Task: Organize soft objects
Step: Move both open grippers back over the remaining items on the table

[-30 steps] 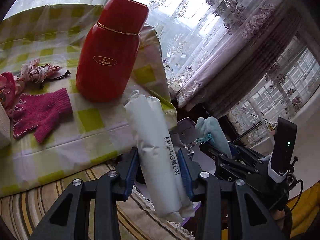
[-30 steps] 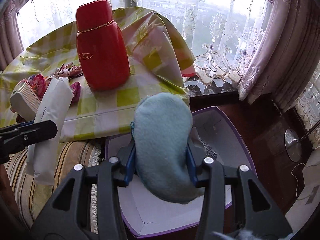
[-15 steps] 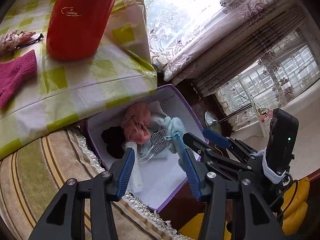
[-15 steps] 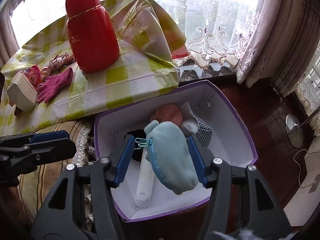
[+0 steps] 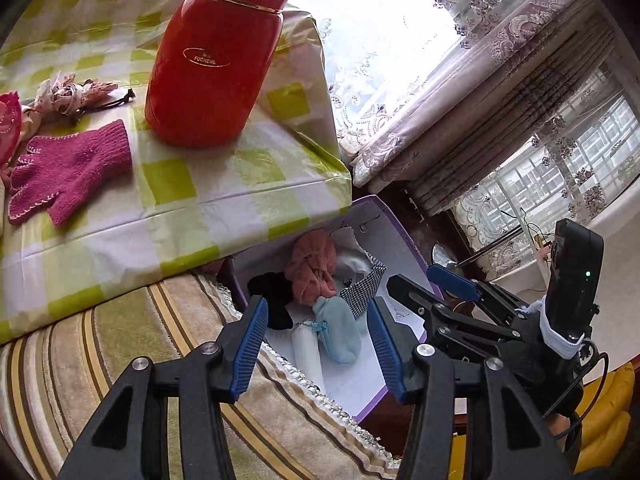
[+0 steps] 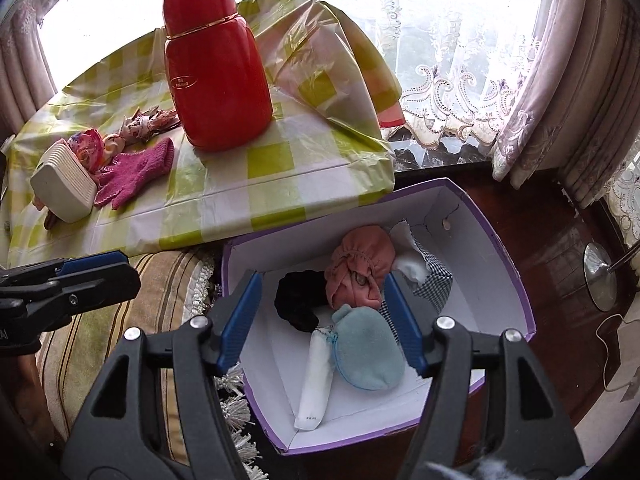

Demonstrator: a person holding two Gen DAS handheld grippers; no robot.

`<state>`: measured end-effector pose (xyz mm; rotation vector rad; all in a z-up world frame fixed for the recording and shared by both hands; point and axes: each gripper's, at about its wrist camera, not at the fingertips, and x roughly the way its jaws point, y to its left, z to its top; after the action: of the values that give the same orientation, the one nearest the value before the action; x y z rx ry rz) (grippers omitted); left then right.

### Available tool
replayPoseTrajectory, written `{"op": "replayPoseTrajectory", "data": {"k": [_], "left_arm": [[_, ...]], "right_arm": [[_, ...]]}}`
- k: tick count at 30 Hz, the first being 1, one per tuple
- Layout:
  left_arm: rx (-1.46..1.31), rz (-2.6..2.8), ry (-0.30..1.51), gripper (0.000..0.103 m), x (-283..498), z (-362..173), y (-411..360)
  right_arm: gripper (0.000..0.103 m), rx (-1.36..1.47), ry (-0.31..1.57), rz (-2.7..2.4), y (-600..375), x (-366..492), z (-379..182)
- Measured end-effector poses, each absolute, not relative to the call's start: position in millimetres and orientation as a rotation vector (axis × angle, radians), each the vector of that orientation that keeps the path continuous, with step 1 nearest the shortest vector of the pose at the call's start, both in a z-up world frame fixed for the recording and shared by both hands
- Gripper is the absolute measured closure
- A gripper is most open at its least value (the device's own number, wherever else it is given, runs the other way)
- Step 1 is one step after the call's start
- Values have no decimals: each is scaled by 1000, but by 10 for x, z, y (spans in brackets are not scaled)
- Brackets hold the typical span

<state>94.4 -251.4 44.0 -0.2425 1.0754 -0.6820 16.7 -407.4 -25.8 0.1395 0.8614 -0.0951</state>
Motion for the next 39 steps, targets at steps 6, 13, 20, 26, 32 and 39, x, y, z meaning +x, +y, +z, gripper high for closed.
{"op": "replayPoseTrajectory", "data": {"k": [6, 13, 20, 26, 32, 39], "left_arm": [[-256, -594, 1003, 50, 933, 549, -2102], [-311, -484, 952, 50, 897, 647, -1507], [-379, -353, 923, 50, 804, 660, -847], [-431, -236, 899, 50, 783, 669, -307], [-475, -143, 868, 50, 798, 676, 168], [-495, -48, 832, 50, 900, 718, 617]], "right_arm": [[36, 79, 832, -31, -3749, 285, -145], [36, 40, 817, 59, -3377, 421, -53], [36, 40, 824, 124, -3127, 539, -43], [36, 27, 829, 162, -2967, 656, -44], [36, 17, 832, 182, -2849, 787, -45], [36, -12, 829, 213, -2671, 997, -36]]}}
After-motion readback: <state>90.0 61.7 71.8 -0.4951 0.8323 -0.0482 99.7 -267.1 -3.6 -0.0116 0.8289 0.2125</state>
